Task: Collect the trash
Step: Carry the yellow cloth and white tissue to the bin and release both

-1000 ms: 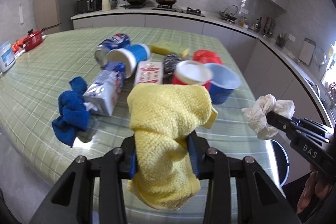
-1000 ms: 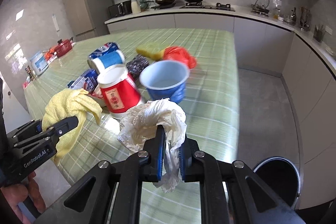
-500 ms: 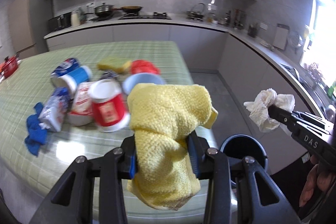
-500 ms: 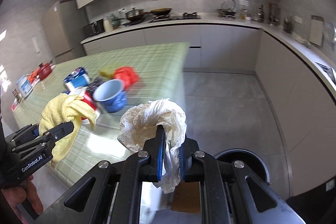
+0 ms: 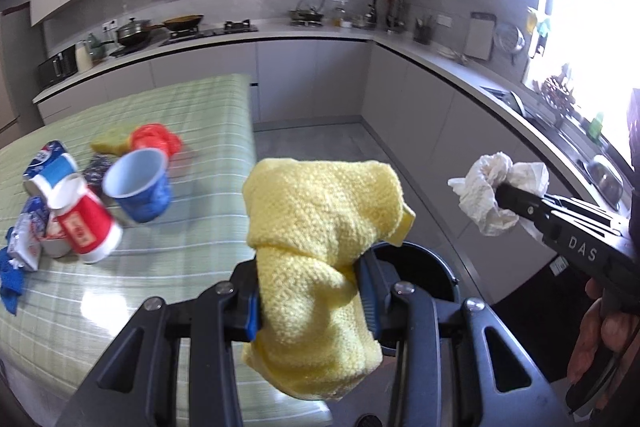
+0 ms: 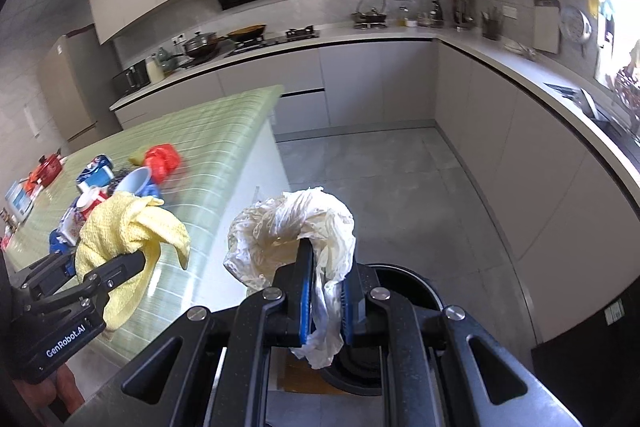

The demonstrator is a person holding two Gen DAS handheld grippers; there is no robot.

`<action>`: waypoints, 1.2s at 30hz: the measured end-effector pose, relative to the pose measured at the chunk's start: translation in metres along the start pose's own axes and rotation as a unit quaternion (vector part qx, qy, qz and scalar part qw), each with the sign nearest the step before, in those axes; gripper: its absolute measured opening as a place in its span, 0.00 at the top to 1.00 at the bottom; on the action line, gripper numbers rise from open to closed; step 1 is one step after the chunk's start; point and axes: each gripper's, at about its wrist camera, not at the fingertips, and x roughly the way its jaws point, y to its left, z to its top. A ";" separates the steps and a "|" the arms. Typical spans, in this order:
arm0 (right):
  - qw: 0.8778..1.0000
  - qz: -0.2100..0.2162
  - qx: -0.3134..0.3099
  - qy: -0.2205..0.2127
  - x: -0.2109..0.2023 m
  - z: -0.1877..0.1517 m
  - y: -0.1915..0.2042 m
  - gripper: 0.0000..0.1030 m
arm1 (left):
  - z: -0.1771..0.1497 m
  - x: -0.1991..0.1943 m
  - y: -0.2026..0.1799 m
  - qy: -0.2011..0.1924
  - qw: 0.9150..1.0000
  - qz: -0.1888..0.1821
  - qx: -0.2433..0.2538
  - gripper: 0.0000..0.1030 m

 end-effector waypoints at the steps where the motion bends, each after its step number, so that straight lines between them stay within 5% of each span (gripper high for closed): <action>1: 1.000 -0.003 0.003 0.002 0.000 -0.002 -0.008 0.87 | -0.001 0.003 -0.006 0.003 1.000 -0.003 0.003 0.61; 17: 0.999 0.001 0.007 0.052 0.027 -0.029 -0.080 0.87 | -0.017 0.051 -0.074 0.059 0.998 -0.025 -0.001 0.61; 36: 0.983 0.065 -0.078 0.151 0.146 -0.098 -0.122 0.87 | -0.067 0.143 -0.101 0.152 0.985 -0.035 -0.070 0.61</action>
